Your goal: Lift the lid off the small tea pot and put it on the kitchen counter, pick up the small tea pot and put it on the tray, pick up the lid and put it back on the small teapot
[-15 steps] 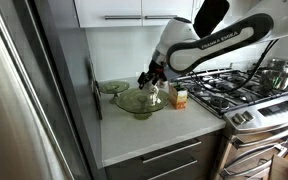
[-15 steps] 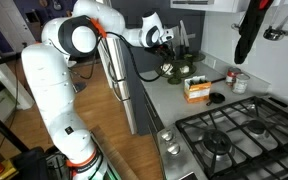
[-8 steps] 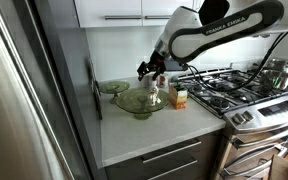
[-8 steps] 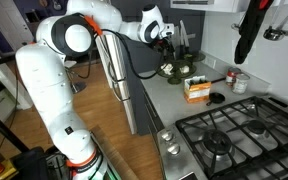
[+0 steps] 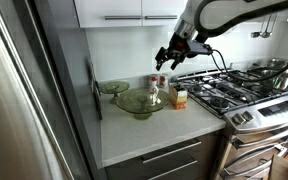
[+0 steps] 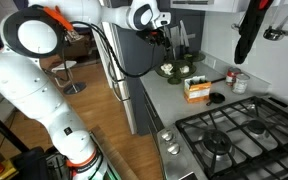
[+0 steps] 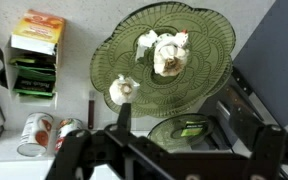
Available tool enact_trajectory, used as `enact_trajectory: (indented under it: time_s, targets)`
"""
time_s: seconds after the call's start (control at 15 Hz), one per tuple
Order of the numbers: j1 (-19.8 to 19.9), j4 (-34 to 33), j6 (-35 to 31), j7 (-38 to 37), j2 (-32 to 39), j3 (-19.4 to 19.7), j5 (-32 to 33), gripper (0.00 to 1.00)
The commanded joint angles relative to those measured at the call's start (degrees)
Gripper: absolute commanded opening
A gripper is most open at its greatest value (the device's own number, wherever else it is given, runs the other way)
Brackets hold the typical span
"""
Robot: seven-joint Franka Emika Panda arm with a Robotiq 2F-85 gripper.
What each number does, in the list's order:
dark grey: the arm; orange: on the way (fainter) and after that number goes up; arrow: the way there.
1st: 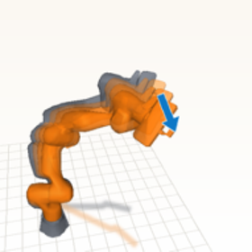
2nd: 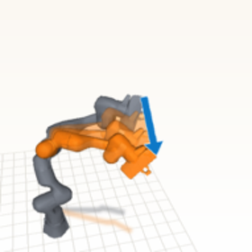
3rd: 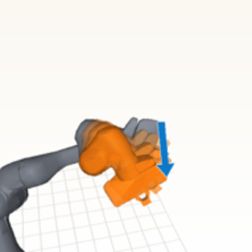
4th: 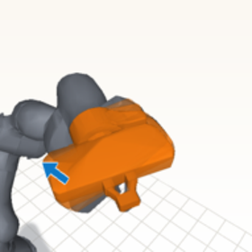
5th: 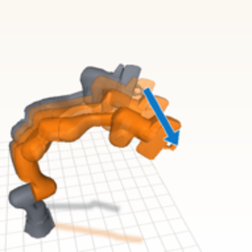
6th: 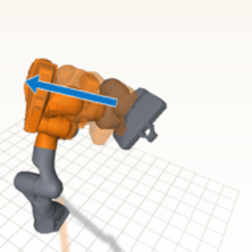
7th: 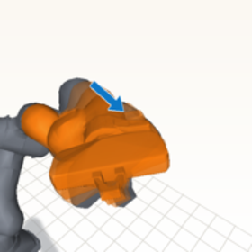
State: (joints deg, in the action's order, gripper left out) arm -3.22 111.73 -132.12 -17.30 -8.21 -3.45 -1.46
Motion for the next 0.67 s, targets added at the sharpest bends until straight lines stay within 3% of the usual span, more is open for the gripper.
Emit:
enact_trajectory:
  time_s: [0.0,0.27,0.33,0.6]
  targets:
    - [1.0,7.3,4.6,1.5,-8.4,0.0,1.1,1.0]
    - [1.6,13.5,6.1,2.6,-14.0,0.3,-0.4,1.0]
    - [1.7,8.5,5.8,1.8,-10.0,-0.4,0.0,1.0]
    - [1.8,8.7,5.8,1.8,-10.5,-0.5,0.0,1.0]
